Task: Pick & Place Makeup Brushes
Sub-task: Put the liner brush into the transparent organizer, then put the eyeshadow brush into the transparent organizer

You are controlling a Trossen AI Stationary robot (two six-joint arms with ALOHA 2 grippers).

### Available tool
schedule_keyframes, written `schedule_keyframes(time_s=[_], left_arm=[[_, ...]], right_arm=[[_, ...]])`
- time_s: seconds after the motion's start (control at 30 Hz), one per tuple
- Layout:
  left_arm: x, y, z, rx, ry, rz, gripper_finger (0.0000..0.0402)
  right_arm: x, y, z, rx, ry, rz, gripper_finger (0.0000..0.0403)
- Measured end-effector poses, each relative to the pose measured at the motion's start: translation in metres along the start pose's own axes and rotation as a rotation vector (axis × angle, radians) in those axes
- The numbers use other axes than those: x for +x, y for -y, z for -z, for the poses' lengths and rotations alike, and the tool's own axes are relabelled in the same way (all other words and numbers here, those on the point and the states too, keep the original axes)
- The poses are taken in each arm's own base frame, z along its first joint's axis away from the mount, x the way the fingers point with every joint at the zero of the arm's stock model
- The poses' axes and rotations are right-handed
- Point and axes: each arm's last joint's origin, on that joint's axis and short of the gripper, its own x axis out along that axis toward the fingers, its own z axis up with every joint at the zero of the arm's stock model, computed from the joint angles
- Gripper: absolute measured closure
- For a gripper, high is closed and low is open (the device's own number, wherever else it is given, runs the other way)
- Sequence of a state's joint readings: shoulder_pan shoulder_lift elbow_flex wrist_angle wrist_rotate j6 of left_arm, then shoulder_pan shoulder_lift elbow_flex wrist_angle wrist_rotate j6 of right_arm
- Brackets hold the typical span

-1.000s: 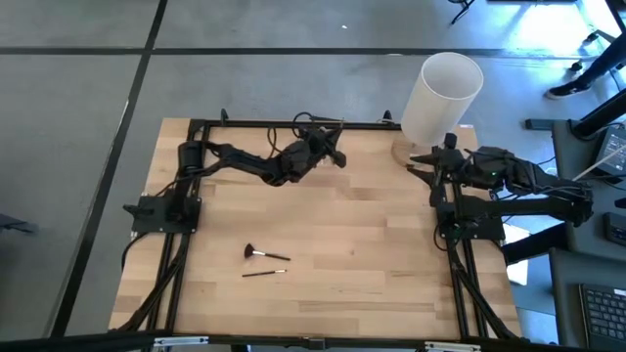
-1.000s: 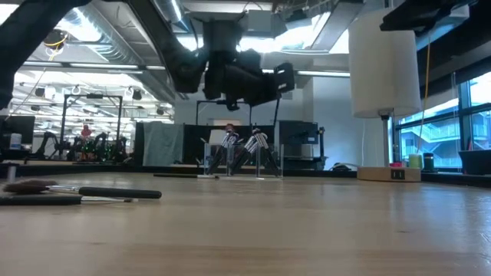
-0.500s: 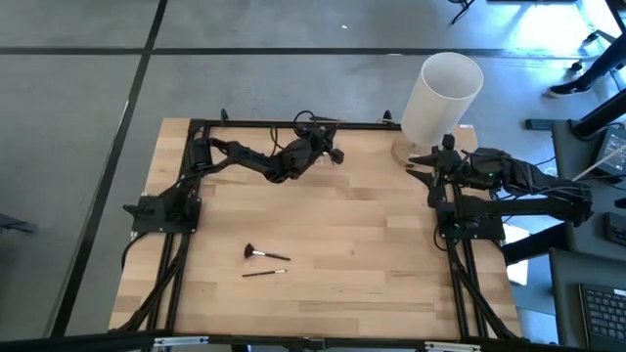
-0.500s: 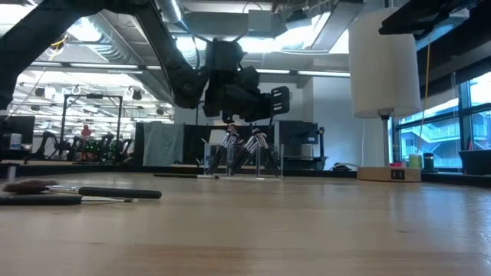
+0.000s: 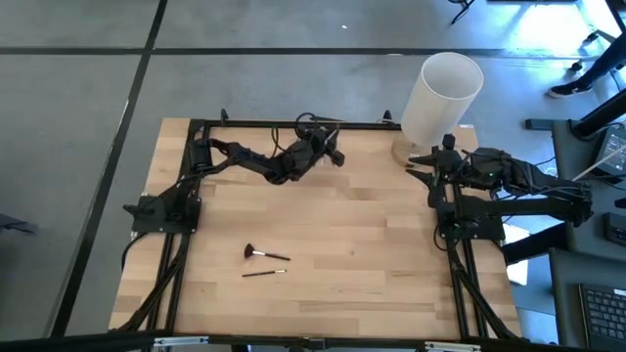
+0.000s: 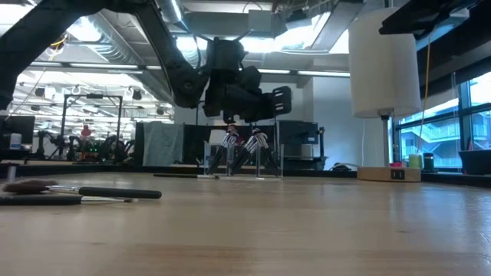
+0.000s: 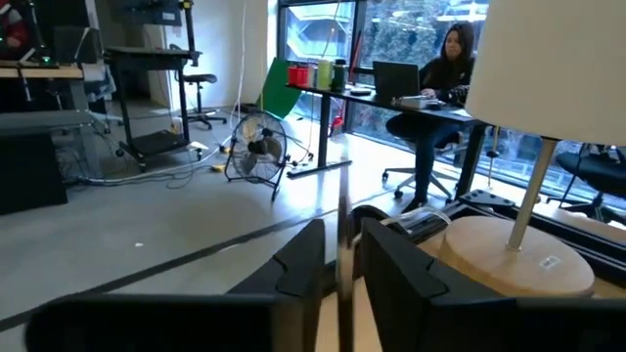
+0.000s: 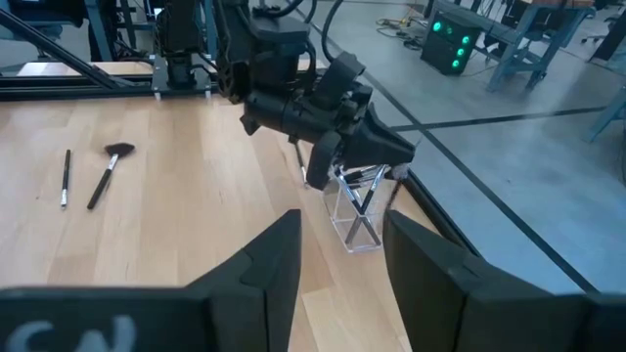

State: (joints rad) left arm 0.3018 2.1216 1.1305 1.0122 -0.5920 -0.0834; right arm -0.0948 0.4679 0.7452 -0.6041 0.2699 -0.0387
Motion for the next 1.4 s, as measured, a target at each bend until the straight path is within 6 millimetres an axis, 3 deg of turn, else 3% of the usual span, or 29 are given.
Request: schedule_keyframes(time_s=[0.23, 0.4, 0.53, 0.77, 0.97, 1.17, 1.4], left_arm=[[-0.006, 0.008, -0.003, 0.044, 0.007, -0.020, 0.0275], [-0.024, 0.017, -0.033, 0.165, -0.059, -0.121, 0.0244], [-0.050, 0.012, -0.064, 0.302, -0.283, -0.042, 0.0242], [-0.103, -0.024, -0.097, 0.369, -0.688, 0.007, 0.0261], [-0.120, -0.045, -0.091, 0.432, -0.956, 0.029, 0.0269], [-0.109, -0.055, -0.066, 0.471, -1.024, 0.064, 0.0262], [-0.092, -0.082, -0.035, 0.486, -1.111, 0.059, 0.0254]], right_arm=[[0.000, 0.000, 0.001, -0.002, -0.009, 0.000, 0.0258], [0.000, 0.000, 0.003, -0.005, -0.026, -0.001, 0.0258], [0.000, 0.000, 0.003, -0.003, -0.032, -0.001, 0.0258], [0.000, 0.000, 0.004, 0.000, -0.044, -0.002, 0.0258], [0.000, 0.000, 0.003, 0.004, -0.027, -0.001, 0.0258], [0.000, 0.000, 0.001, -0.001, -0.007, -0.001, 0.0258], [0.000, 0.000, 0.001, -0.008, -0.007, 0.000, 0.0258]])
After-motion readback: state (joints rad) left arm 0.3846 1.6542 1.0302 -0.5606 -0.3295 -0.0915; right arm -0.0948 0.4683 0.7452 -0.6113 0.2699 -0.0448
